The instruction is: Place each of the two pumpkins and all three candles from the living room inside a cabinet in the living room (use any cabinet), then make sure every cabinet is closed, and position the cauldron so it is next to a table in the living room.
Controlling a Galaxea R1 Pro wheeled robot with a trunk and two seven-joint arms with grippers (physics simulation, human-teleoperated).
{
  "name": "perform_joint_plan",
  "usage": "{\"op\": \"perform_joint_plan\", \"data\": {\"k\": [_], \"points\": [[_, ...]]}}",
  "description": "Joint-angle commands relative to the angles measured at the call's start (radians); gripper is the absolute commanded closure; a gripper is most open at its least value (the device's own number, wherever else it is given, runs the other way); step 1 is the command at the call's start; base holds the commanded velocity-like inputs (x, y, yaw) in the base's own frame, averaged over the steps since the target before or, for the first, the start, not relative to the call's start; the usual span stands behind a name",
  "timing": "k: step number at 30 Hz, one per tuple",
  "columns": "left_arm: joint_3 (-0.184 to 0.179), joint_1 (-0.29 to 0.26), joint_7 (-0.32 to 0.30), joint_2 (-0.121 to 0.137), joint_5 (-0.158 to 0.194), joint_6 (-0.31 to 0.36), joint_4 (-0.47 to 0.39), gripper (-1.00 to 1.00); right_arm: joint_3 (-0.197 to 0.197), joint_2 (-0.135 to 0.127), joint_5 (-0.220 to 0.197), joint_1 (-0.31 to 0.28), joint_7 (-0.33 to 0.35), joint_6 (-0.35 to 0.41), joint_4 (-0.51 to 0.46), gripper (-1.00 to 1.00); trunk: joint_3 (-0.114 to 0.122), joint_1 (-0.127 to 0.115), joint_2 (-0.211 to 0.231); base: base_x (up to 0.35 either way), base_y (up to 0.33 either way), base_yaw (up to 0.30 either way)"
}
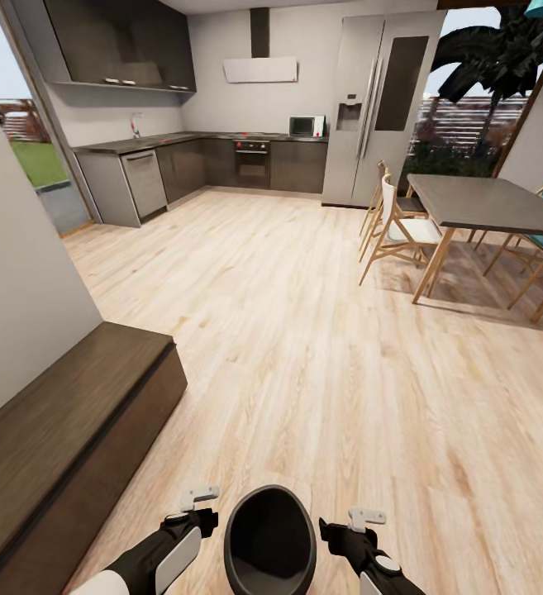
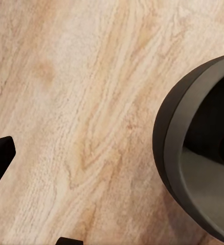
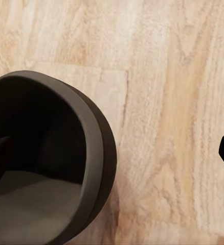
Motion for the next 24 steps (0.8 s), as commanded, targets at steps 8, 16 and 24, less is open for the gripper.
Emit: {"op": "perform_joint_plan", "data": {"k": [8,16,24], "points": [[-0.007,-0.001,0.008,0.001,0.005,0.003,-0.002,-1.0,0.011,-0.001,-0.01,-0.001,-0.006,-0.004,0.0,-1.0,-0.001,0.0,0.0,0.0,0.0,0.0],[-0.007,-0.001,0.008,0.001,0.005,0.003,-0.002,-1.0,0.011,-0.001,-0.01,-0.001,-0.006,-0.005,0.0,-1.0,-0.001,0.0,0.0,0.0,0.0,0.0],[-0.007,-0.001,0.008,0.001,0.005,0.003,-0.002,-1.0,0.013,-0.001,-0.01,-0.001,-0.012,-0.004,0.001,-1.0,-0.001,0.0,0.0,0.077,0.0,0.0]]}}
